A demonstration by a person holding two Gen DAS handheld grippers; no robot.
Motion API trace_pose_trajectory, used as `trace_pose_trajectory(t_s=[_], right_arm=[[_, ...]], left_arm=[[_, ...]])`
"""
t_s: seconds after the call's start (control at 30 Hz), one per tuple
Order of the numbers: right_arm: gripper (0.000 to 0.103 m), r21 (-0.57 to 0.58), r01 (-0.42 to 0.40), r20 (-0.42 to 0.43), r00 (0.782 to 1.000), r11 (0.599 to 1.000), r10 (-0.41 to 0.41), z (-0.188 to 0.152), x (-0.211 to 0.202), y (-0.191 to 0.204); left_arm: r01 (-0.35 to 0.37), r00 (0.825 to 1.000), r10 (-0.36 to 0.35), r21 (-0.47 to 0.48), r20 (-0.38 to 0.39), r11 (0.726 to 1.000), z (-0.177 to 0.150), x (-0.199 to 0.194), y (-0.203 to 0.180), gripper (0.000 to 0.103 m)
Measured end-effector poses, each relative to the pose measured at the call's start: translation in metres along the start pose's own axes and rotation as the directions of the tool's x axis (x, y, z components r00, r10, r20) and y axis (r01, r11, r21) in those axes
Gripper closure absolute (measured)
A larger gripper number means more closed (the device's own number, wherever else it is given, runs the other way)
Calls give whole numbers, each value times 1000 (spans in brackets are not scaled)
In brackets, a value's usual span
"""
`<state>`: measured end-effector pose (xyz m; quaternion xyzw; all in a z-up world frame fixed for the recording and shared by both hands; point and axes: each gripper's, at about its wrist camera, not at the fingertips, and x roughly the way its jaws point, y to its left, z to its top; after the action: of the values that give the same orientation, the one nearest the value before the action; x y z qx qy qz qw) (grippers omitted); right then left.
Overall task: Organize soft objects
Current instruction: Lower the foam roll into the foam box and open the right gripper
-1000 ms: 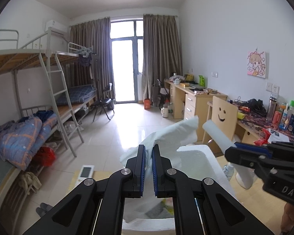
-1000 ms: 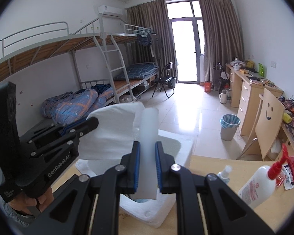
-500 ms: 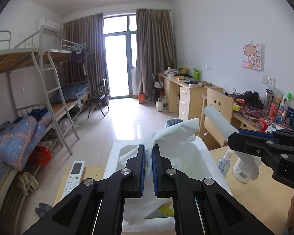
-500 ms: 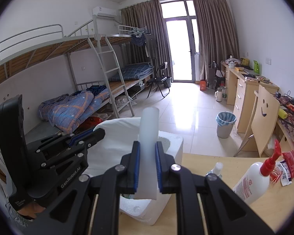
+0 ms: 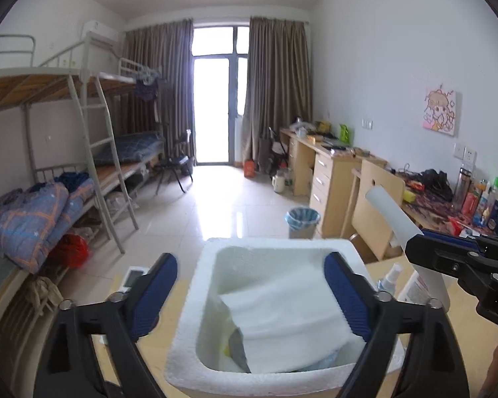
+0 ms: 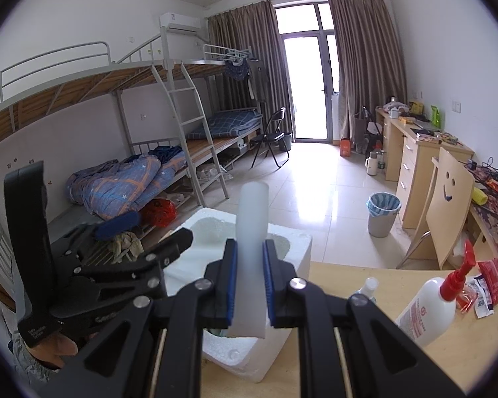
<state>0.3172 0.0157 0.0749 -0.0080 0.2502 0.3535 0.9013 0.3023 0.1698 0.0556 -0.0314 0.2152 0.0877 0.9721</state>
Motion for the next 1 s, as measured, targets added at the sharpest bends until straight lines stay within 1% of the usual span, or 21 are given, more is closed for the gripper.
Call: trace_pose_trajectory(t_s=[0.07,0.17,0.4,0.57,0.73,0.83,0.9,1.0], right_arm=[[85,0,1,3,1000,1000,-1,0,-1,-2],[85,2,2,3,1000,1000,-2,-2,-2,-4],[85,-3,0,0,1000,1000,0,-2,-2,-5],[85,0,-5,0,1000,1000,5,-2,-1,-8],[85,-5,-14,-8,1000,1000,14,-1,3,-7],[85,-9,-22,-13,1000,1000,22,-1,6,-6],[85,-15,-28,-18,999,1000,27,0,9,-4],[85,-21,-38,-27,999,999,37,1,15,1]], left_arm=[[-19,999,19,10,28,1000,0,-5,-1,9],[-35,998,33,31,45,999,-1,-7,-4,8],[-38,998,36,35,42,999,-1,-8,-4,8],[-37,998,37,12,53,999,1,-15,2,7],[-50,997,48,18,64,999,2,-21,0,7],[-53,997,53,3,64,999,3,-24,5,7],[-63,996,64,-11,64,998,3,-27,11,7],[-102,993,103,-8,60,995,3,-29,19,7]])
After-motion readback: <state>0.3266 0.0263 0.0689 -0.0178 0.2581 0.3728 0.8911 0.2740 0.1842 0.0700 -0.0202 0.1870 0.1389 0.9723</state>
